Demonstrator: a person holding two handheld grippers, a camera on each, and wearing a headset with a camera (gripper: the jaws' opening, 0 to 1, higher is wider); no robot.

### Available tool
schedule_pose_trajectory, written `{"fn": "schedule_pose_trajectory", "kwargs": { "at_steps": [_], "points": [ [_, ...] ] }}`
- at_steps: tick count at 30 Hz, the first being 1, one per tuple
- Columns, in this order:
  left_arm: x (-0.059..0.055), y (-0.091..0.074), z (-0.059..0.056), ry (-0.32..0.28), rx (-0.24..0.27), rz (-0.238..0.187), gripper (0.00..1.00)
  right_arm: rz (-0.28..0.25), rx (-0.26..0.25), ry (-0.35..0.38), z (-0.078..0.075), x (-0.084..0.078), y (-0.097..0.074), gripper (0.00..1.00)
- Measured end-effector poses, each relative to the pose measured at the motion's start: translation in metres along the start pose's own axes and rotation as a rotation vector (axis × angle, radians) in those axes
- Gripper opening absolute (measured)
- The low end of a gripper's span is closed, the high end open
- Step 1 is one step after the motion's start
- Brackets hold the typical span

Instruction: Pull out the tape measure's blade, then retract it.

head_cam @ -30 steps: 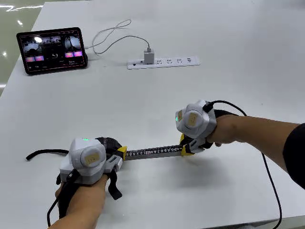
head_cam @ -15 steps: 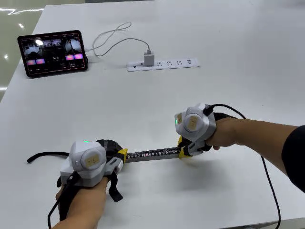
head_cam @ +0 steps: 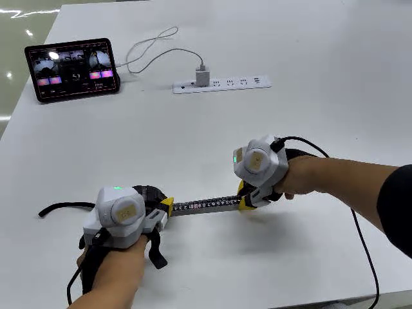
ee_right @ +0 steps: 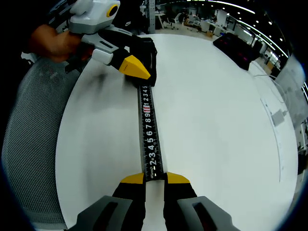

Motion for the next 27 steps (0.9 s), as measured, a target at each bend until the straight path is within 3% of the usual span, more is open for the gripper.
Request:
{"fn": "schedule_pose_trajectory", "kwargs": {
  "at_steps": [27],
  "points": [
    [0.000,0.000,0.000,-0.007,-0.009,0.001,0.60,-0.015,-0.008,0.024,0.000,0.013,0.005,0.09]
  ]
}}
Point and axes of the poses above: the centre of the closed fingertips' face, and the gripper's own axes: y roughly forward along the fingers, z roughly to its left, x roughly out of its top, the point moved 6 cm from there along -y, roughly backward along the fingers, and after that the axes turned 4 degrees about z, right-handed, at the moved point
